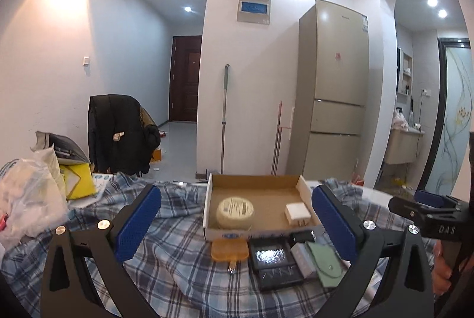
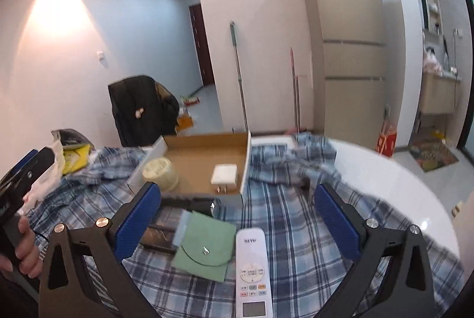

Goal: Organize rigid objects
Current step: 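Withdraw both grippers from the box and move the right toward the white remote, then grasp the white AUX remote with the right gripper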

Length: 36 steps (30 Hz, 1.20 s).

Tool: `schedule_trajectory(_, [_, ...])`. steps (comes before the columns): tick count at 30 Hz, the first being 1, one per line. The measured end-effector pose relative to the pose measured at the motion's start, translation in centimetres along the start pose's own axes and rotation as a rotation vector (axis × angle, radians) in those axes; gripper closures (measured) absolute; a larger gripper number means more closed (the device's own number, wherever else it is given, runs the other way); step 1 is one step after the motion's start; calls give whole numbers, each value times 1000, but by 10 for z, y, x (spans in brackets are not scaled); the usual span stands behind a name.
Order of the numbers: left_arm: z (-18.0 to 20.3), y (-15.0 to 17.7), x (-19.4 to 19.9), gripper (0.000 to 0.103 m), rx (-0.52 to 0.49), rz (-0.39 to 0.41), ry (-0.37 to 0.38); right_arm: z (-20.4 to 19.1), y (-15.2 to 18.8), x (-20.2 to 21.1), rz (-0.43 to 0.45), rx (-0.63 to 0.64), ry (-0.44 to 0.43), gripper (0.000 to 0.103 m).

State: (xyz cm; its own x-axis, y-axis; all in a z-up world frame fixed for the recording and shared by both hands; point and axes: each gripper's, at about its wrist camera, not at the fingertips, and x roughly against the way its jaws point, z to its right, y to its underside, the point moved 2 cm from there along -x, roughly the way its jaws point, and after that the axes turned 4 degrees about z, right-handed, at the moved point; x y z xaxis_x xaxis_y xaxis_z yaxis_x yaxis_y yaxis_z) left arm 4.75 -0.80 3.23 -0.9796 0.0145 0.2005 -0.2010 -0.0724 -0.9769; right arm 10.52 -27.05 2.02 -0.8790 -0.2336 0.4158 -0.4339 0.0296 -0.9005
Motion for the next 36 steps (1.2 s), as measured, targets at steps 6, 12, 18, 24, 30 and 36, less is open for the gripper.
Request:
schedule_trajectory(6, [-7,38,-29,0,-20,-119,-100,11,30,-40,-223,0,30,0])
schedule_trajectory(12, [-19,43,-35,0,52,-161,-76,19,54,-64,-409,-43,13,9])
schedule_trajectory(18, [-14,41,-32,0,14,-143,-45,14,71,-77,-515,13,35,22])
schedule_trajectory(24, [-7,42,-31,0,-11,-140,-30,13,81,-82,-563,42,57,37])
schedule_trajectory(30, [-5,44,-32,0,-10,-156,-13,12,88,-86,-590,63,80,54])
schedule_trajectory(36, [-6,44,-32,0,-6,-169,-17,6,88,-83,-580,97,93,64])
